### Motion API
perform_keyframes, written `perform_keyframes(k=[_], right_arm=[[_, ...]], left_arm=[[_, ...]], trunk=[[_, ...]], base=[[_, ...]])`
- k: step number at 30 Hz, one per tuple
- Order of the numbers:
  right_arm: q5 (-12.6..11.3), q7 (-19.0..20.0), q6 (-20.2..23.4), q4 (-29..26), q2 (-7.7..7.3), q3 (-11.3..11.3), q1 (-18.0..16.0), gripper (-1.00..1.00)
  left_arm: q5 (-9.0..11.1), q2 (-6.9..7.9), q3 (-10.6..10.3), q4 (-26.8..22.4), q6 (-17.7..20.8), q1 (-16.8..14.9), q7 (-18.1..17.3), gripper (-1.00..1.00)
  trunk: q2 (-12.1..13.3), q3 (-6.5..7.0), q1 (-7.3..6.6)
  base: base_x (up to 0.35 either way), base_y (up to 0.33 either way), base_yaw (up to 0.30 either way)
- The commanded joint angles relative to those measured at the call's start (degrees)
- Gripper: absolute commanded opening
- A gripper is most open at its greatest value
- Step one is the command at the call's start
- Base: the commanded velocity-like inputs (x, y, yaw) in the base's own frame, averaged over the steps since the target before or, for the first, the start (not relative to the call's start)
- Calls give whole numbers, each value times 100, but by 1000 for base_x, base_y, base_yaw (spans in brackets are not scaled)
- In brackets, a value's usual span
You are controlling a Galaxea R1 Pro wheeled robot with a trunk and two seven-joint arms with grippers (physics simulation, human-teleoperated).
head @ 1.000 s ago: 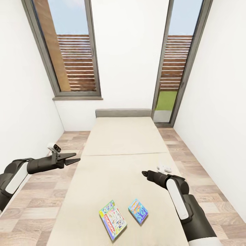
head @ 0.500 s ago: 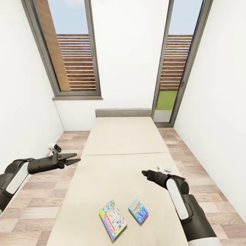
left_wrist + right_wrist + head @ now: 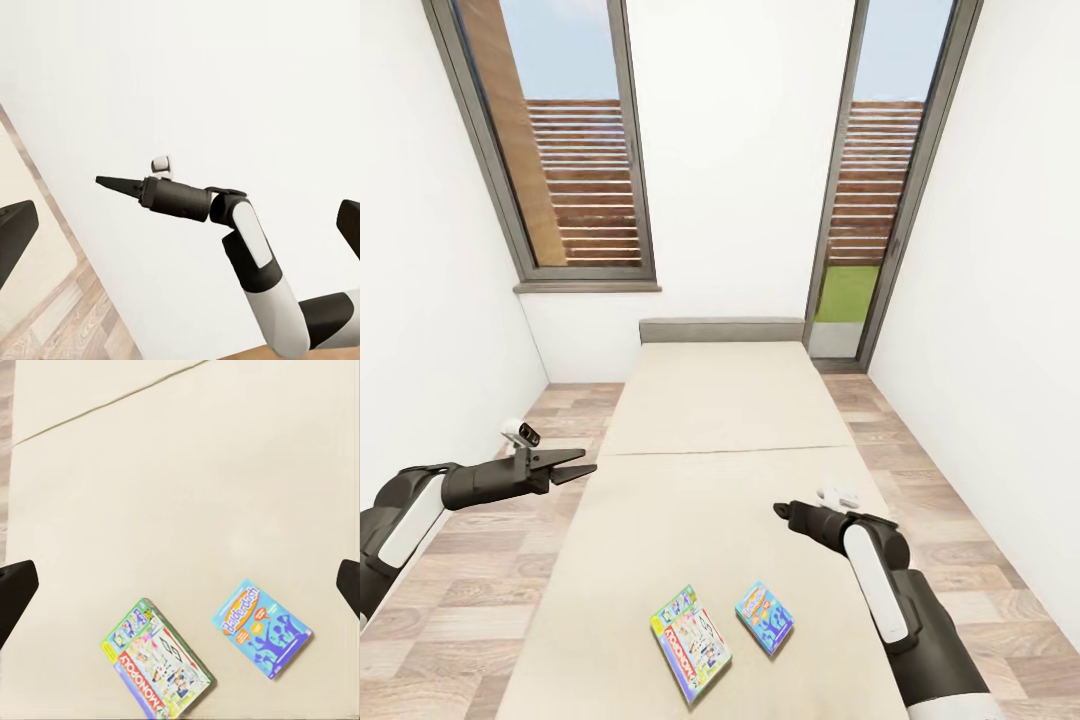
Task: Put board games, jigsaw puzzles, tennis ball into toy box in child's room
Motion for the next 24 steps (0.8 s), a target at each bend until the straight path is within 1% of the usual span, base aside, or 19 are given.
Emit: perform_keyframes(k=[1, 3, 6, 7, 9, 10, 12, 13, 14, 16, 17, 20, 21, 24], right_arm=[[-55, -65, 16, 34, 6, 0, -9, 100], [-50, -82, 14, 173, 18, -6, -37, 100], [-44, -96, -7, 352, 75, -10, -95, 100], [-35, -106, -16, 441, 141, -9, -185, 100], [-23, -128, -19, 584, 219, -10, -349, 100], [-14, -161, -27, 854, 267, -11, -571, 100], [-2, -198, -45, 1262, 309, -11, -820, 100], [17, -229, -111, 1754, 349, -13, -1059, 100], [29, -259, -287, 2259, 385, -13, -1266, 100], [35, -300, -562, 2729, 421, -7, -1450, 100], [38, -357, -859, 3110, 448, 12, -1616, 100], [33, -460, -1162, 3464, 464, 72, -1802, 100], [35, -527, -1271, 3597, 472, 139, -1873, 100], [35, -613, -1380, 3737, 462, 316, -1952, 100]], left_arm=[[20, 6, -13, 3, 41, -7, -12, 100], [21, 7, -11, 3, 45, -7, -12, 100], [24, 5, -10, 3, 45, -7, -12, 100], [22, 0, -13, 3, 43, -7, -10, 100], [19, -7, -14, 3, 42, -7, -5, 100], [17, -13, -19, 3, 38, -7, 0, 100], [16, -18, -23, 3, 35, -7, 7, 100], [15, -22, -28, 3, 34, -7, 13, 100], [15, -24, -30, 3, 33, -7, 17, 100], [14, -23, -29, 3, 32, -7, 19, 100], [17, -25, -28, 3, 31, -7, 21, 100], [17, -26, -27, 3, 31, -7, 22, 100], [16, -24, -25, 3, 31, -7, 23, 100], [15, -21, -21, 3, 32, -7, 18, 100]], trunk=[[-13, -12, 4], [-13, -12, 4], [-13, -12, 4], [-13, -12, 4], [-13, -12, 4], [-13, -12, 4], [-13, -12, 4], [-13, -12, 4], [-13, -12, 4], [-13, -12, 4], [-13, -12, 4], [-13, -12, 4], [-13, -12, 4], [-13, -12, 4]], base=[[0, 0, 0], [0, 0, 0], [0, 0, 0], [0, 0, 0], [0, 0, 0], [0, 0, 0], [0, 0, 0], [0, 0, 0], [0, 0, 0], [0, 0, 0], [0, 0, 0], [0, 0, 0], [0, 0, 0], [0, 0, 0]])
